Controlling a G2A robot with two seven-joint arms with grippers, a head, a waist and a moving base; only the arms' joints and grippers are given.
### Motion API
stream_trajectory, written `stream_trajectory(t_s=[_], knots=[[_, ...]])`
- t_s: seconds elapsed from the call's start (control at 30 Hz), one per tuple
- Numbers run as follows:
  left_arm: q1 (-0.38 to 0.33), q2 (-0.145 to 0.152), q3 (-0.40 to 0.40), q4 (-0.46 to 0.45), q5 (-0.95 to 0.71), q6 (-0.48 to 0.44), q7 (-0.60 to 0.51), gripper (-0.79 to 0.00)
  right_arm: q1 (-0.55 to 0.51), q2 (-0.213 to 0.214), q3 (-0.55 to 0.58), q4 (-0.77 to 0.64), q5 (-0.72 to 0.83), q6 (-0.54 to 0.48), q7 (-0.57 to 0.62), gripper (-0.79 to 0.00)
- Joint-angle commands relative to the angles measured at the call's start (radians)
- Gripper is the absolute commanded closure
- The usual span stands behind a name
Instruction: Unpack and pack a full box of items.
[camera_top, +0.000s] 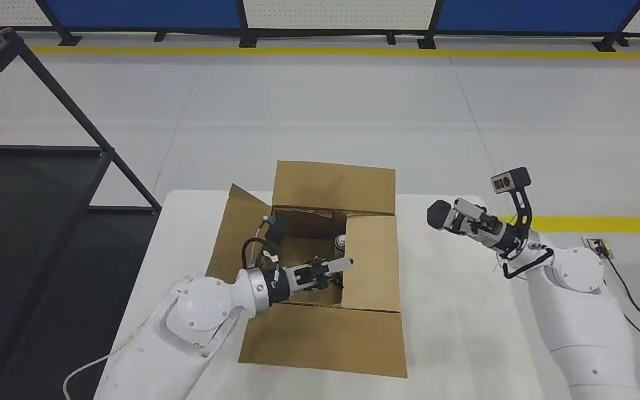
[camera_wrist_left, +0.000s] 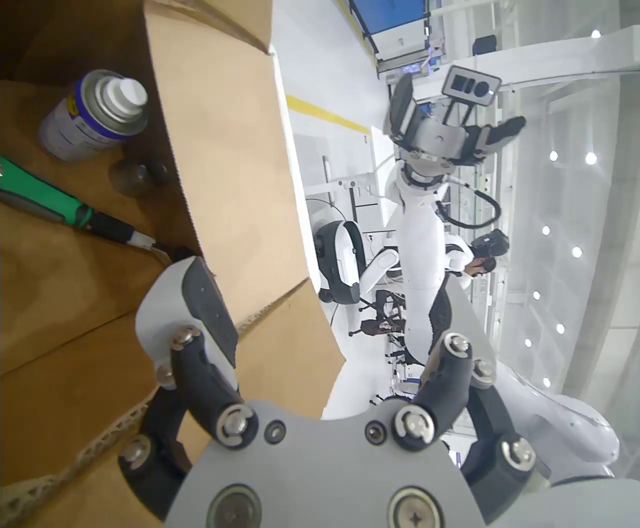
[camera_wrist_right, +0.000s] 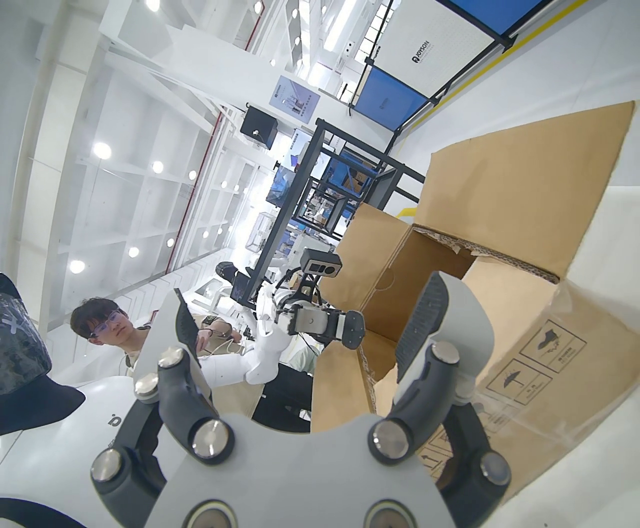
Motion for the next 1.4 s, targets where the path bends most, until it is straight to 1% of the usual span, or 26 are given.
stream_trajectory(t_s=[0.0,0.13,0.2,0.43,0.67,0.77,0.83,0.93,1.03,1.2,1.37], knots=[[-0.029,-0.009,0.03,0.034,0.035,0.029,0.032,-0.785,0.002,0.003,0.005,0.011,0.006,-0.001,0.008,-0.785],[-0.073,-0.029,0.079,0.09,0.02,0.046,0.036,-0.785,0.009,0.008,0.005,0.035,0.017,-0.007,0.021,-0.785],[-0.096,-0.037,0.098,0.122,0.043,0.041,0.054,-0.785,0.014,0.011,0.005,0.047,0.024,-0.009,0.026,-0.785],[-0.157,-0.074,0.17,0.226,0.016,0.004,0.068,-0.785,0.018,0.021,0.013,0.079,0.039,-0.019,0.037,-0.785],[-0.216,-0.118,0.231,0.327,-0.029,-0.072,0.078,-0.785,0.002,0.033,0.029,0.077,0.043,-0.022,0.034,-0.785],[-0.235,-0.134,0.246,0.351,-0.037,-0.099,0.092,-0.785,-0.01,0.04,0.041,0.067,0.046,-0.022,0.03,-0.785],[-0.241,-0.14,0.248,0.352,-0.039,-0.113,0.1,-0.785,-0.017,0.044,0.046,0.058,0.046,-0.021,0.029,-0.785],[-0.239,-0.143,0.237,0.328,-0.034,-0.125,0.109,-0.785,-0.025,0.047,0.046,0.04,0.057,-0.026,0.037,-0.785],[-0.226,-0.14,0.215,0.278,-0.02,-0.127,0.118,-0.785,-0.034,0.05,0.045,0.018,0.081,-0.022,0.053,-0.785],[-0.195,-0.129,0.172,0.187,0.02,-0.103,0.114,-0.785,-0.042,0.057,0.036,-0.011,0.087,-0.019,0.056,-0.785],[-0.178,-0.126,0.144,0.137,0.03,-0.086,0.113,-0.785,-0.062,0.068,0.033,-0.073,0.111,-0.002,0.073,-0.785]])
